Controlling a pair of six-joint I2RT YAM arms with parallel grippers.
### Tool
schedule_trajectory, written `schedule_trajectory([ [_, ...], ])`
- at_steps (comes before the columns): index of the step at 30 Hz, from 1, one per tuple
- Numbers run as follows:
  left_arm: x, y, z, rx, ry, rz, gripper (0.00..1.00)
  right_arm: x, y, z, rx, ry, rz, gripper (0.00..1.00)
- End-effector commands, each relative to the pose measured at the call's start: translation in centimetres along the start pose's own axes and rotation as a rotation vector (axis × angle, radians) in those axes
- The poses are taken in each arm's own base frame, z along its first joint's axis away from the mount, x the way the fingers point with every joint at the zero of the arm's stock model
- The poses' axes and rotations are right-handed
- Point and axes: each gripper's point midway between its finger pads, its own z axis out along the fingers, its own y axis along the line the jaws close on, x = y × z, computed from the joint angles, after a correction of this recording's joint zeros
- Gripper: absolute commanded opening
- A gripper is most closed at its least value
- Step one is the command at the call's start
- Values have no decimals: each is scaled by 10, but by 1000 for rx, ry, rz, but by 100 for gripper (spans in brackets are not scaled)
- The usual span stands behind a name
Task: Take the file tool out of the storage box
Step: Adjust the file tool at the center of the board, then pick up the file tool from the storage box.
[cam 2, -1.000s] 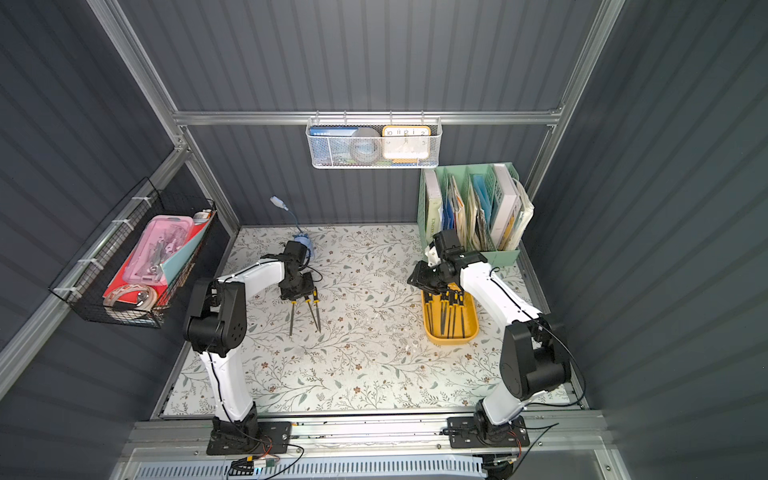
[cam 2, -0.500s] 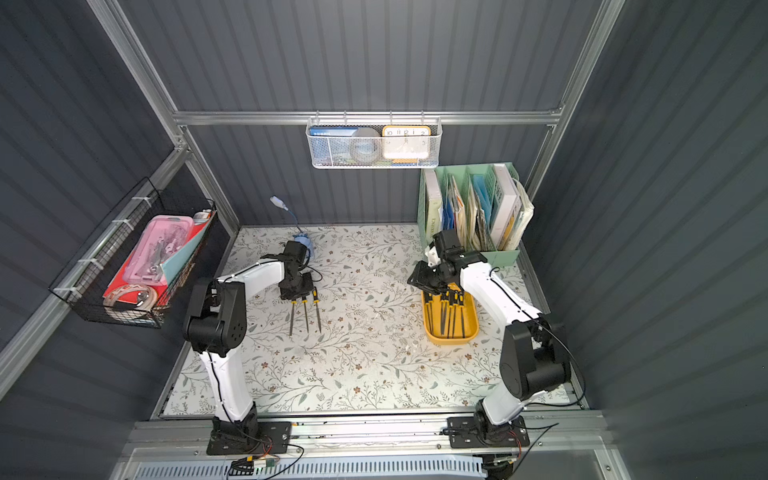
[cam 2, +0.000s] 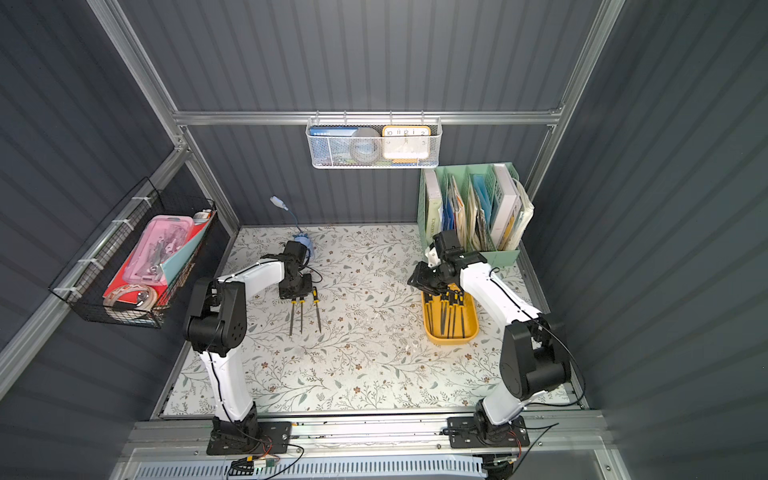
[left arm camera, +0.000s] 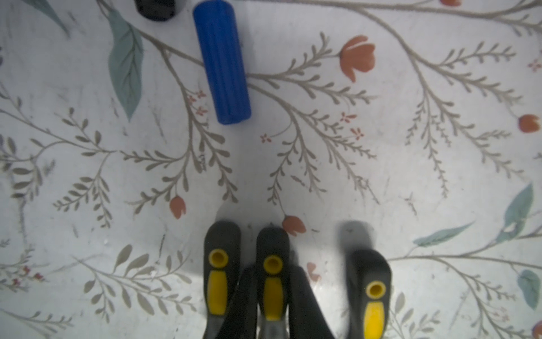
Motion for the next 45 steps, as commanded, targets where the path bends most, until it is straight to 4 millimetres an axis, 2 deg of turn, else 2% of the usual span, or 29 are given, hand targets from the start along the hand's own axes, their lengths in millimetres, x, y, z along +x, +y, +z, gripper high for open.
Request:
schedule_trajectory([
  [1, 10, 6, 4, -19, 37, 47, 0, 7, -6, 6, 10, 28, 20, 43],
  [7, 6, 0, -2, 13, 29, 61, 6, 7, -7, 5, 14, 23, 20, 43],
  [12, 7, -2, -4, 24, 32, 65, 15, 5, -6, 4, 12, 20, 20, 43],
  [16, 4, -5, -7, 38, 22, 67, 35, 4, -5, 4, 11, 18, 20, 43],
  [18, 3, -5, -9, 41, 16, 67, 40, 4, -4, 3, 10, 15, 20, 43],
  [19, -11, -8, -17, 52, -20, 63, 43, 4, -5, 4, 10, 17, 21, 43],
  [26, -31, -13, -34, 66, -70, 49, 47, -4, -6, -3, 34, -25, 14, 43],
  [30, -48, -20, -56, 99, -112, 49, 49, -10, -21, -11, 99, -42, 31, 40],
  [35, -72, -34, -92, 178, -179, 58, 55, -19, -66, -20, 239, -39, 106, 28],
  [38, -87, -48, -120, 266, -247, 62, 57, -27, -88, -18, 302, -20, 122, 29],
  [45, -107, -90, -188, 567, -387, 88, 61, -33, -124, 6, 471, 103, 78, 38],
])
